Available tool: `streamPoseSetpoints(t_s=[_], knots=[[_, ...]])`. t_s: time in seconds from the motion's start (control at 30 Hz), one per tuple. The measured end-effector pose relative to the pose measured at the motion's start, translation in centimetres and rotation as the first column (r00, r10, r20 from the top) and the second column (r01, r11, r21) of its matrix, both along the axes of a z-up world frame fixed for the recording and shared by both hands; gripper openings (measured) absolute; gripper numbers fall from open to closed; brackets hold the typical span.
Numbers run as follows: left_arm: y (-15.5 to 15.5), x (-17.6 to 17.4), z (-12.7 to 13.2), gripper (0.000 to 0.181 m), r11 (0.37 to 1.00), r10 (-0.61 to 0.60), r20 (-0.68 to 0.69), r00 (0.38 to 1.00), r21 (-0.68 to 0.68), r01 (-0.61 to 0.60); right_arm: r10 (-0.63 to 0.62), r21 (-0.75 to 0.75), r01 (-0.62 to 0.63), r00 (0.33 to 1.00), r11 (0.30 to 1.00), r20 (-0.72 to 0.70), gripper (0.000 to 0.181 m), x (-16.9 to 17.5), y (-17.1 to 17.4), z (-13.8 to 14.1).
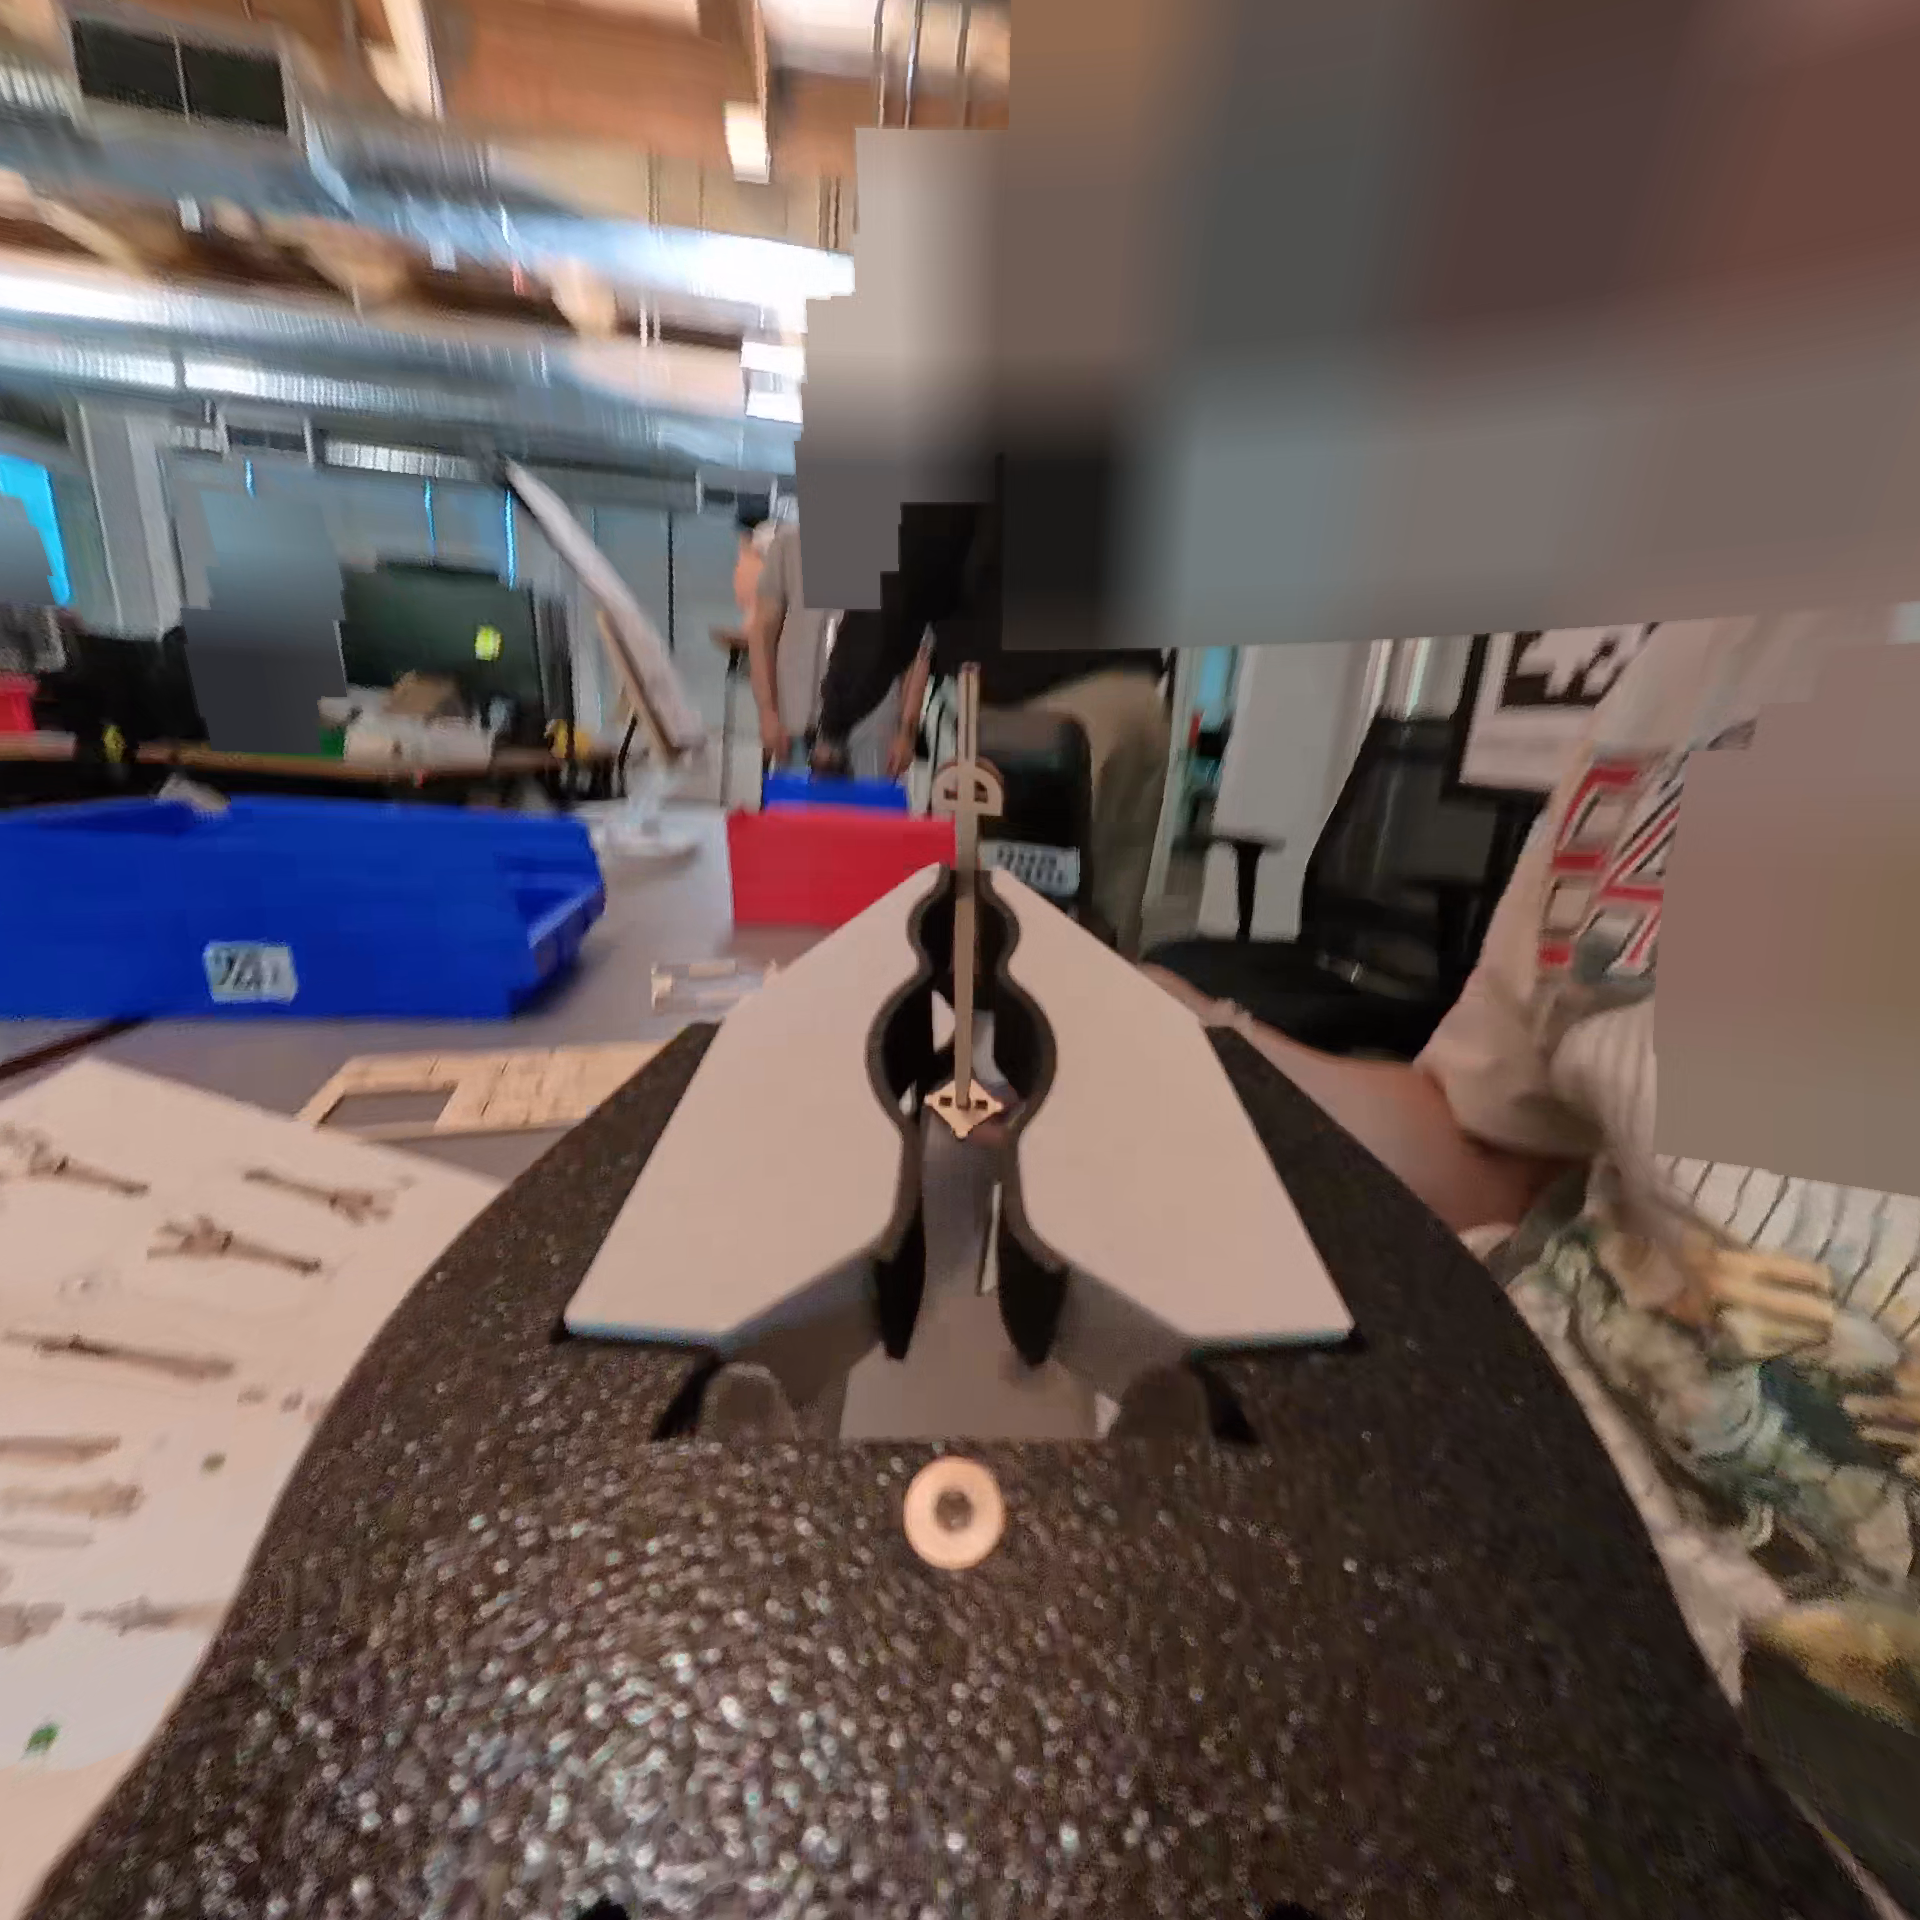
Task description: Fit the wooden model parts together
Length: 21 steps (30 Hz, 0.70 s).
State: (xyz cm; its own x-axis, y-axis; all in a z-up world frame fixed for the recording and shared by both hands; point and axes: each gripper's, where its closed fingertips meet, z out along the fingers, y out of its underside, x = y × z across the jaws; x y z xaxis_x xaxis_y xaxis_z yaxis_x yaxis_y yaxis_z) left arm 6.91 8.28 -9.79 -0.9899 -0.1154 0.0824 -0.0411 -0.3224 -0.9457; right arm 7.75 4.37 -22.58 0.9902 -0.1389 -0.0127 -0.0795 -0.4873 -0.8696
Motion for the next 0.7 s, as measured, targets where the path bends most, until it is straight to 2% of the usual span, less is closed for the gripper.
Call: streamPoseSetpoints(t_s=[0.13,0.27,0.47,0.7], knots=[[1.8,-0.8,2.5,0.001,0.982,-0.047,0.017,0.999,-0.185,0.049,0.053,0.301,-0.083,0.993,0.95,0.109,0.025,-1.4,1.1,5.2],[2.4,-1.1,3.2,0.001,0.971,-0.058,0.027,0.998,-0.233,0.063,0.037,0.444,-0.102,0.988,0.89,0.152,0.023,-2.0,2.0,8.0],[2.6,-1.4,3.5,0.001,0.966,-0.063,0.037,0.997,-0.251,0.071,0.011,0.593,-0.082,0.992,0.801,0.123,0.016,-2.0,2.2,10.2],[2.8,-1.4,3.7,0.001,0.963,-0.069,0.036,0.997,-0.259,0.076,0.037,0.626,-0.11,0.991,0.772,0.128,0.024,-2.4,2.2,10.4]])
